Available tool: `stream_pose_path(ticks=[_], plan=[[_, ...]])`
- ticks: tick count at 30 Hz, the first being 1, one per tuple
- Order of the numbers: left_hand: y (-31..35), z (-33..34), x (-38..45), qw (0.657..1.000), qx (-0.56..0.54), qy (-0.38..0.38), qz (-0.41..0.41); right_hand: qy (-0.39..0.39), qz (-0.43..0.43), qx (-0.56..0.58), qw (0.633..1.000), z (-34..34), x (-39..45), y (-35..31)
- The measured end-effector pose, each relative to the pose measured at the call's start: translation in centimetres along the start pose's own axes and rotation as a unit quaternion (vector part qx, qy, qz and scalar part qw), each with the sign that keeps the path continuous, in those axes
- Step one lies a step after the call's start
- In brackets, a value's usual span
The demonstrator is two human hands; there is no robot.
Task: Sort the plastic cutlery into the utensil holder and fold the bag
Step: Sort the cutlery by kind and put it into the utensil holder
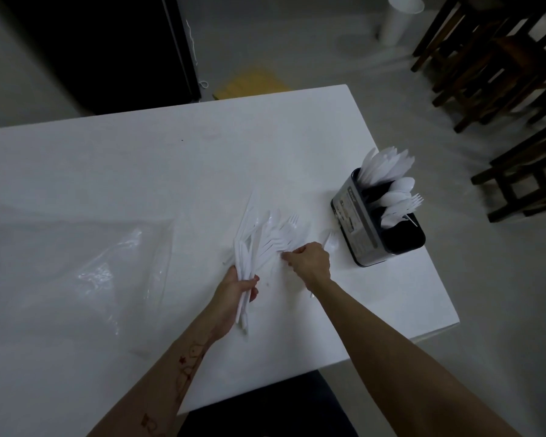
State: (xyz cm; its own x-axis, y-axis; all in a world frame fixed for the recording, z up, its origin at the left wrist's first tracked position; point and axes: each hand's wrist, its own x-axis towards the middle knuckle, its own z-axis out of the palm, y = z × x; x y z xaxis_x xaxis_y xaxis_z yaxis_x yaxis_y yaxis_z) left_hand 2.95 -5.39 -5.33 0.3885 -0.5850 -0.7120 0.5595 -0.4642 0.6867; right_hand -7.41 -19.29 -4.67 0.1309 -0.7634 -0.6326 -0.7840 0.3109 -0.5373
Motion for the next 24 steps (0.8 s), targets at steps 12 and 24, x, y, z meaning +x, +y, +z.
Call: stream_pose_path(ticks=[12, 24], plan=[[0.4, 1.7, 0.4, 1.000, -0.004, -0.003, 0.010, -0.054, -0.038, 0.128, 0.990, -3.1, -1.5, 0.8], [0.0, 1.0, -0.2, 0.997, 0.049, 0.000, 0.060, -0.104, -0.106, 0.073, 0.986, 0.0, -1.4, -0.8]])
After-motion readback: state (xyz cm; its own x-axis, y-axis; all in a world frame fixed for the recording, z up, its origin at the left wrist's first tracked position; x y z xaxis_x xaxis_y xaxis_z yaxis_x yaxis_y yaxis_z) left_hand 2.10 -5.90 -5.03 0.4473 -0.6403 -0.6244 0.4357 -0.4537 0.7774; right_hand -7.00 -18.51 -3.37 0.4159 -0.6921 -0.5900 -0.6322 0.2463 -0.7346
